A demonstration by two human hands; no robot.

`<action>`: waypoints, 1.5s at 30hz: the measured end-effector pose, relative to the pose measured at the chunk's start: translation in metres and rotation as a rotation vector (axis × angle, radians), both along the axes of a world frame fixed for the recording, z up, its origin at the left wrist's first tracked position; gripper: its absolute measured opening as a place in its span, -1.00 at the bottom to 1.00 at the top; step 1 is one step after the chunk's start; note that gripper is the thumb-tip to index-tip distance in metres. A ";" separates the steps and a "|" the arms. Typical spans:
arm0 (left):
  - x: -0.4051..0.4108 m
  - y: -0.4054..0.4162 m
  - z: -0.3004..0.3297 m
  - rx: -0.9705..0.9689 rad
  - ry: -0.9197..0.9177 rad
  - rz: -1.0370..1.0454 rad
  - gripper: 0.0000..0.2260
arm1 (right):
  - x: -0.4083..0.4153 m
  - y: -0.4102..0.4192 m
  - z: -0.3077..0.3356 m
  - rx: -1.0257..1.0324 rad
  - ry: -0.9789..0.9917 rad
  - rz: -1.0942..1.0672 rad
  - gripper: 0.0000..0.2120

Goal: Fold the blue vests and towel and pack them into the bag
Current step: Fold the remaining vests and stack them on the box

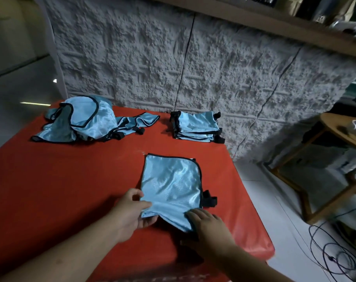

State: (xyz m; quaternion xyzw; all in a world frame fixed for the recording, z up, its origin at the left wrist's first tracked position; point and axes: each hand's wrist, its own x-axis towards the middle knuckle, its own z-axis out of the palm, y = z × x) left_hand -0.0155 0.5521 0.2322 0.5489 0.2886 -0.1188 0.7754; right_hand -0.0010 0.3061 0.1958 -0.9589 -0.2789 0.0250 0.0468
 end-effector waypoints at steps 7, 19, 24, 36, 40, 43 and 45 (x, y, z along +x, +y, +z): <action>-0.009 0.010 0.025 -0.038 0.006 -0.056 -0.93 | 0.001 -0.005 0.021 -0.051 -0.040 -0.092 -0.74; -0.050 0.044 0.049 0.819 -0.075 -0.778 -0.51 | 0.008 -0.011 0.073 0.179 0.339 -0.069 -0.73; -0.058 0.046 0.041 1.098 -0.288 -0.888 -0.74 | 0.011 -0.012 0.089 0.158 0.385 0.029 -0.79; 0.030 0.072 0.025 0.743 -0.282 -0.616 -0.76 | 0.088 0.001 0.088 0.642 0.609 -0.228 -0.61; 0.064 0.070 0.003 0.729 -0.264 -0.480 -0.85 | 0.119 0.012 0.060 0.793 0.554 -0.440 -0.43; 0.081 0.071 -0.016 0.714 -0.203 -0.391 -0.71 | 0.133 0.022 0.040 0.835 0.488 -0.550 -0.43; 0.088 0.071 -0.025 0.730 -0.173 -0.348 -0.75 | 0.139 0.027 0.032 0.853 0.459 -0.600 -0.43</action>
